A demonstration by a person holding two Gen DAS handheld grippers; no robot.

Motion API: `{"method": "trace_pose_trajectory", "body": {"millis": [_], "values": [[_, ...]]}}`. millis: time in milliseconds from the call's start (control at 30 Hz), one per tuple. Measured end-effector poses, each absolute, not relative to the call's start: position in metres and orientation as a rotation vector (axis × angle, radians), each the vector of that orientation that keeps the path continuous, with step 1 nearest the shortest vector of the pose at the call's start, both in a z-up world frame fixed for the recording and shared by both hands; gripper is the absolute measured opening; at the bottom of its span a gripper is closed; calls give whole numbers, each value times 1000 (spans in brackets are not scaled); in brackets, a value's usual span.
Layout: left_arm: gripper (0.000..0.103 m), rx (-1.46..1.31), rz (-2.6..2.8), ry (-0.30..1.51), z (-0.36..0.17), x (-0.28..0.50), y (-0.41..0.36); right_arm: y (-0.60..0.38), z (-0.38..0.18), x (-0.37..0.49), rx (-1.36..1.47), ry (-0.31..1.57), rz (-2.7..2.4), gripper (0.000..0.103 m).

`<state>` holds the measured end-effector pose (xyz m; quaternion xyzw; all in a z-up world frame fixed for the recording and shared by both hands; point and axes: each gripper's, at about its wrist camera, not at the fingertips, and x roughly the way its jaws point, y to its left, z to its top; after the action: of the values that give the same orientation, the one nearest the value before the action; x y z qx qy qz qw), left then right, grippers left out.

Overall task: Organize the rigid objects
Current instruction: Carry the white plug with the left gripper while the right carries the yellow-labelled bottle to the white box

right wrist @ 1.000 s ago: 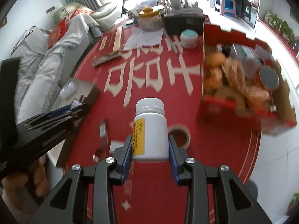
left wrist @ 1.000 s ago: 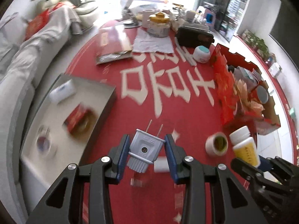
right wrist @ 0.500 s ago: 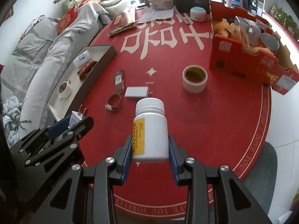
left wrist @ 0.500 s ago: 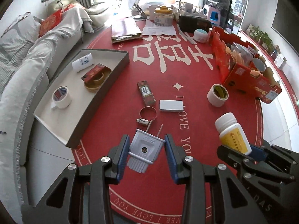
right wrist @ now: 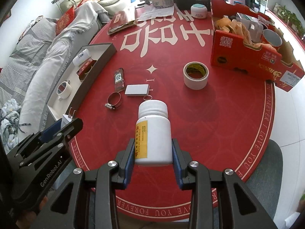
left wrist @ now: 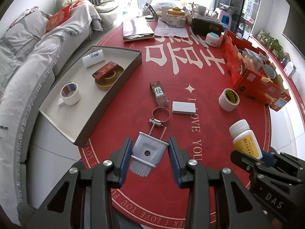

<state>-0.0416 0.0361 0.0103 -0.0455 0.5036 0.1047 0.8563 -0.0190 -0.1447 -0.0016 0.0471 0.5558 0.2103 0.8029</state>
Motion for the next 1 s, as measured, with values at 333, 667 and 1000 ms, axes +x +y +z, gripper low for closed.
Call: {"method": "trace_pose_trajectory", "body": {"millis": [333,667,1000], "values": [[41,-124,218,1077,3,-42,42,-143,-5,-19,83,1204,437,37],[41,-162,229,1084,-2,-42,53,-134,-5,-17,39,1208,432,37],[41,-266,327,987,42,-38,104,-97,30,5,0,1130,490,37]]}}
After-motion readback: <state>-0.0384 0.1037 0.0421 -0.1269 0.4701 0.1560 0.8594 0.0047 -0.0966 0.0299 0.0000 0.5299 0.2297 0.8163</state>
